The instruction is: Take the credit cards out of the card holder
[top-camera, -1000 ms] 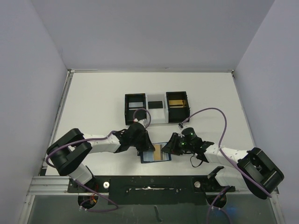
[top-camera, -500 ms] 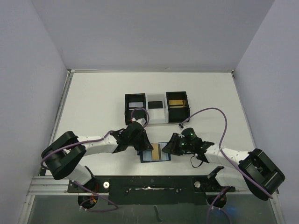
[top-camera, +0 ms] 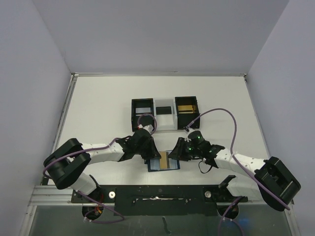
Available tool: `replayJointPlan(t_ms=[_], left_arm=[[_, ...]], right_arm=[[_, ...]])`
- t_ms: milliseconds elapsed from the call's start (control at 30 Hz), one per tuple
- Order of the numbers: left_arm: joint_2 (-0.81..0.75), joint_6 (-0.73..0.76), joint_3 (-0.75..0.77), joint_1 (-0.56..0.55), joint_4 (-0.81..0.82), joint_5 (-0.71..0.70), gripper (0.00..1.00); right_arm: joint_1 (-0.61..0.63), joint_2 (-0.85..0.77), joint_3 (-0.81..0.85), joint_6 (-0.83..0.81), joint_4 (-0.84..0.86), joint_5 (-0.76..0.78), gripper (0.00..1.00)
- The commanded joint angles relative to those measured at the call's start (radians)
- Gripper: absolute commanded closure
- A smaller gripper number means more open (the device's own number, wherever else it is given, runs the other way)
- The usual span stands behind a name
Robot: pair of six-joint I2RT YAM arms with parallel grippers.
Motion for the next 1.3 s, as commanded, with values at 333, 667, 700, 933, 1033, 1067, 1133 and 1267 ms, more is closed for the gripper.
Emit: replayJointPlan(t_ms=[333,667,700,933,1033,1067,1133,1267], left_arm=[[-0.008,0.060,0.036,0.012,-0.046,0.021,0.88],[-0.045,-0.094,-0.102,0.023,0.141,0.055,0.79],[-0.040,-0.104,-0.108,0.025,0.160,0.061,0.79],[-0.010,-0.177,-0.150,0.024,0.281,0.060,0.85],[-0.001,-0.185,-0.158,0.028,0.302,0.073,0.91],[0.003,-0.182,-0.155,0.028,0.302,0.076,0.95],[0.002,-0.180,-0.156,0.029,0.292,0.072,0.99],[-0.023,-0.177,-0.176,0.034,0.270,0.063,1.00]], right_arm=[[0.025,0.165,0.021,-0.003,-0.001,0.077,0.71],[0.026,0.154,-0.015,0.027,0.034,0.064,0.76],[0.028,0.154,-0.016,0.027,0.037,0.061,0.76],[0.029,0.161,-0.024,0.026,0.044,0.056,0.77],[0.030,0.159,-0.032,0.029,0.052,0.053,0.77],[0.030,0.157,-0.034,0.030,0.051,0.056,0.77],[0.030,0.154,-0.037,0.030,0.047,0.060,0.77],[0.028,0.152,-0.038,0.031,0.027,0.078,0.77]])
